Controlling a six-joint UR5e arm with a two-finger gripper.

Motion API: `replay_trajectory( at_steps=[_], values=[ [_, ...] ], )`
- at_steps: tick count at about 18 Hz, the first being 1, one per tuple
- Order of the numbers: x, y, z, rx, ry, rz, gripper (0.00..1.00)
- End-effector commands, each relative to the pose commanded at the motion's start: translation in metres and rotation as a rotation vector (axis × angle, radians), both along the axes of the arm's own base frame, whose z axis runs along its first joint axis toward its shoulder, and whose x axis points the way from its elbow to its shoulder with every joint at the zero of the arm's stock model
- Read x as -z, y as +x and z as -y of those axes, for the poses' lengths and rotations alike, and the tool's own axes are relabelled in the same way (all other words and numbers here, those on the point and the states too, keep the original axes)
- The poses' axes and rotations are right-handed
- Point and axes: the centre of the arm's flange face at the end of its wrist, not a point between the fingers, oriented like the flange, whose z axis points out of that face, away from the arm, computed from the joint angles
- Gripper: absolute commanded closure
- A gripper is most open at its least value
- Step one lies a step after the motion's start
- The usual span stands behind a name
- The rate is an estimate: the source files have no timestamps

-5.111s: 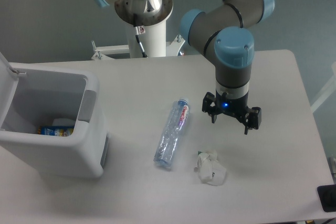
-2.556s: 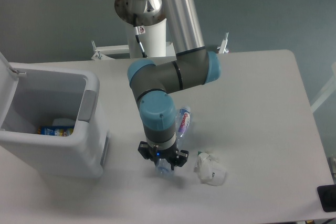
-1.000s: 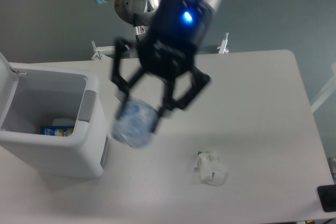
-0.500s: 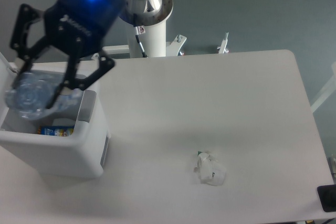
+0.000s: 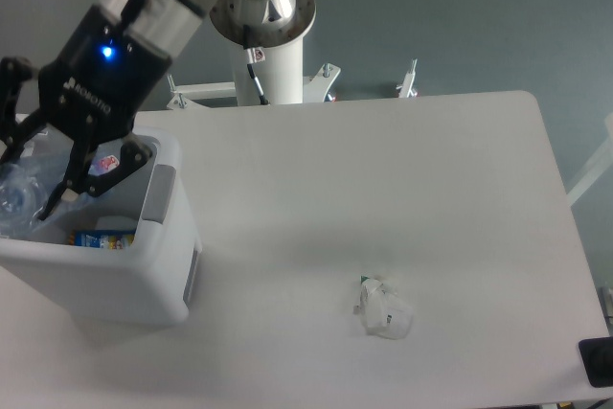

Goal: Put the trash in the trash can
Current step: 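Move the open gripper back over the crumpled white wrapper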

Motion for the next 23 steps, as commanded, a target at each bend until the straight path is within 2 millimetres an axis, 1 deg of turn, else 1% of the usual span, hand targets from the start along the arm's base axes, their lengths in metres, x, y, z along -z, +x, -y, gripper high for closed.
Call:
replay_trajectory(
  at_steps=[1, 3, 4, 5, 6, 8, 9, 11, 12, 13, 14, 15, 16, 17, 19, 21, 23],
  values=[
    [-0.001, 0.001, 0.001, -0.002, 0.0, -0.001, 0.0],
    [0.003, -0.002, 0.001, -0.009, -0.01, 0.011, 0.0],
    [0.01, -0.005, 0.0, -0.012, -0.02, 0.016, 0.0],
    [0.013, -0.014, 0.003, -0.027, -0.024, 0.017, 0.0],
    [0.019, -0.039, 0.011, -0.079, -0.041, 0.011, 0.0],
    [0.037, -0.093, 0.025, -0.192, -0.094, -0.012, 0.0],
    [0.046, -0.123, 0.038, -0.251, -0.118, -0.016, 0.0],
    [0.084, -0.188, 0.062, -0.347, -0.17, 0.019, 0.0],
    [0.107, -0.219, 0.074, -0.385, -0.194, 0.044, 0.0],
    [0.127, -0.248, 0.085, -0.417, -0.211, 0.06, 0.0],
    [0.142, -0.271, 0.097, -0.442, -0.226, 0.073, 0.0],
    [0.16, -0.283, 0.103, -0.451, -0.247, 0.081, 0.0],
    [0.177, -0.289, 0.104, -0.459, -0.286, 0.065, 0.0],
    [0.195, -0.296, 0.109, -0.479, -0.348, 0.025, 0.0],
    [0.22, -0.306, 0.119, -0.506, -0.475, -0.082, 0.0],
    [0.243, -0.301, 0.128, -0.514, -0.598, -0.166, 0.0],
    [0.264, -0.287, 0.115, -0.482, -0.698, -0.245, 0.0]
  ],
)
